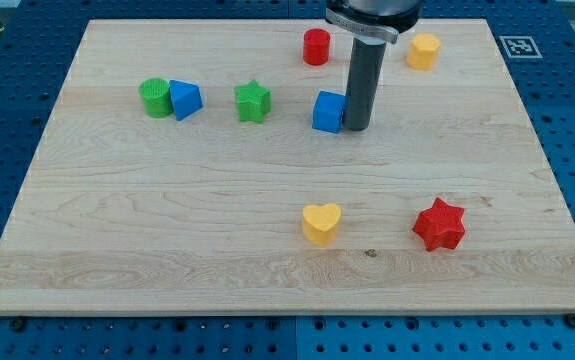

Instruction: Push the blue cube up a bit

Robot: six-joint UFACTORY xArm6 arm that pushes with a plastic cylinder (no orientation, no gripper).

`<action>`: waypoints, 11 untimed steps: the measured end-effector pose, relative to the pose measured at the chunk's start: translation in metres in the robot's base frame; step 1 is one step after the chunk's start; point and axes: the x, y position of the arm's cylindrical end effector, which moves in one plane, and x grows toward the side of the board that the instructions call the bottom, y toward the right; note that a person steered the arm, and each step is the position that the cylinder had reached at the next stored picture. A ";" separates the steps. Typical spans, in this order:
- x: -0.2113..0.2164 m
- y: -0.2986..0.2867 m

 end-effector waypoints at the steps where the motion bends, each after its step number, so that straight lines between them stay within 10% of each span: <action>1: 0.020 0.006; 11: 0.003 -0.025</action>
